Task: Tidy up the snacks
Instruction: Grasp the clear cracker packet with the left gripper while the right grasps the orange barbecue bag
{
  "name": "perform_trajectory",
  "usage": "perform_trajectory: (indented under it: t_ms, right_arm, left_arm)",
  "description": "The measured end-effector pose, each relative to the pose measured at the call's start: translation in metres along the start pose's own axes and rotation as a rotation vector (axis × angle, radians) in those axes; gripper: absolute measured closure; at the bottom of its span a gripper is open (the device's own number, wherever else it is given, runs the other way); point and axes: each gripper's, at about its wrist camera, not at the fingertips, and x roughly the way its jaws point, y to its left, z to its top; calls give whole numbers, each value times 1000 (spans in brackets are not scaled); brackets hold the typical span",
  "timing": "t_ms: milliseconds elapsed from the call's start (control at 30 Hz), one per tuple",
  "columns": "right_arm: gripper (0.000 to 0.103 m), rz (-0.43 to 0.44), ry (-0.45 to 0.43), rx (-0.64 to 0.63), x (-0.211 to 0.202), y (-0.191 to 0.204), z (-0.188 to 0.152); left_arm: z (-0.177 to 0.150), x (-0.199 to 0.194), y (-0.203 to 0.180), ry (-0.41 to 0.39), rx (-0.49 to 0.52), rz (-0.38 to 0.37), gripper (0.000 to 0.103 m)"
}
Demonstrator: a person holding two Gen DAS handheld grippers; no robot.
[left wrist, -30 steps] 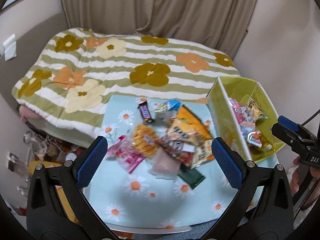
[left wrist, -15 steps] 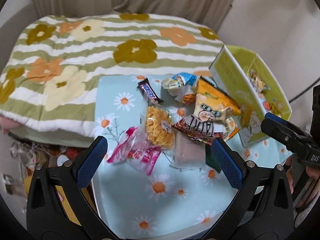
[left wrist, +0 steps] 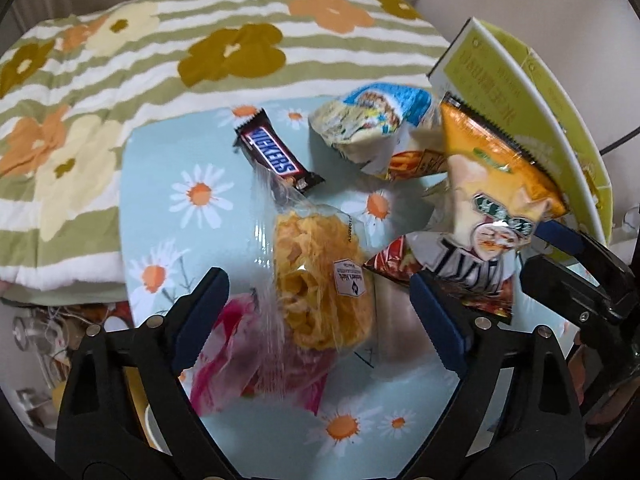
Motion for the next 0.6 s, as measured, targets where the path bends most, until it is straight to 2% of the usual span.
perform_trajectory:
  t_ms: [100, 200, 267, 333, 400, 600]
  right_arm:
    - [0, -14, -8, -13, 7, 1, -1]
    - [0, -12, 0, -14, 12, 1, 0]
    - [0, -11, 6, -19, 16, 2, 0]
    - [0, -17, 14, -30, 20, 5, 1]
    - [0, -18, 19, -36, 23, 7, 2]
    - [0, -26, 18, -51, 25, 12, 3]
  left_arm:
    - [3, 14, 1, 32, 3, -4, 28]
    - [6, 21, 2, 43, 11, -5, 30]
    - [7, 24, 3, 47, 11, -15, 35]
    - [8, 25, 4, 54, 16, -14, 54]
    - [9, 27, 6, 62, 14, -42, 60]
    - [6, 24, 7, 48, 10, -58, 66]
